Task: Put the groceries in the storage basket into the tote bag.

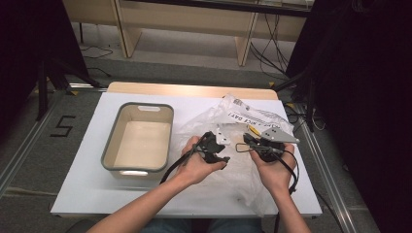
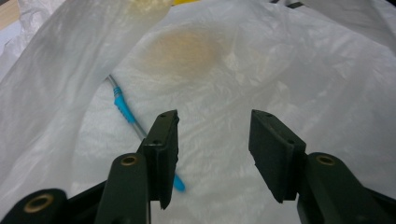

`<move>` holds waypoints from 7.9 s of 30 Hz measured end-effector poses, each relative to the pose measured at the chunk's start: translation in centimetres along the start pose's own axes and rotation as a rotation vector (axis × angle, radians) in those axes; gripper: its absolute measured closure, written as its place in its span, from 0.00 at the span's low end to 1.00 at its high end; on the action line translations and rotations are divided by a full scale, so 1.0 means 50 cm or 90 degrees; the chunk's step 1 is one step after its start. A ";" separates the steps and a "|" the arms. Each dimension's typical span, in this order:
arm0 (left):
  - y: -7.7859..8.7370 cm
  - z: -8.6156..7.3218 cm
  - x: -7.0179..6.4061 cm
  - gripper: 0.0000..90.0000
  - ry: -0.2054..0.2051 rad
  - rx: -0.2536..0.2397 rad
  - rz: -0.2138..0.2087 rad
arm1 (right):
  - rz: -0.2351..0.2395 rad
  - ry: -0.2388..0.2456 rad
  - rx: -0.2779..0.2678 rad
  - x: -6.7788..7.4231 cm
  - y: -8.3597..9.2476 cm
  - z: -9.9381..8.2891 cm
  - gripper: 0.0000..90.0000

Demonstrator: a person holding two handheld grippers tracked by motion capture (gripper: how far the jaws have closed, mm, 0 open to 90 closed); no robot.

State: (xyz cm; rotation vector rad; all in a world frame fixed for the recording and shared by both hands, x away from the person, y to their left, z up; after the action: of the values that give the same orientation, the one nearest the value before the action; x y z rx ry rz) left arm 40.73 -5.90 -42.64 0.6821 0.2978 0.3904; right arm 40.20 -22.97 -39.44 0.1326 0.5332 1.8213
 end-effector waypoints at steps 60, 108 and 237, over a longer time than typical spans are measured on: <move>0.072 -0.112 0.038 0.42 0.055 -0.017 0.014 | 0.055 -0.027 0.186 -0.048 0.020 -0.131 0.59; 0.075 -0.134 0.025 0.41 0.048 -0.033 0.013 | -0.103 -0.156 0.369 -0.135 0.082 -0.273 0.63; 0.025 -0.199 -0.053 0.99 0.067 0.150 -0.035 | -0.234 -0.071 0.249 -0.227 0.022 -0.220 1.00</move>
State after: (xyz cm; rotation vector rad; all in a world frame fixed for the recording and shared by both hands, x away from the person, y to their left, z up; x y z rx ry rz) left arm 34.21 -0.71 -48.82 0.8840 0.4672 0.3424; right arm 38.95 -37.00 -46.75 0.3740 0.7753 1.3301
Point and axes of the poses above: each handheld gripper's, and its own axes: y roughly backward along the jaws, z roughly out of its top, x roughly to its left, the point moved 3 cm from there along -y, roughly forward along the jaws, and after that the axes turned 14 degrees about -z, right-handed, at the moved point
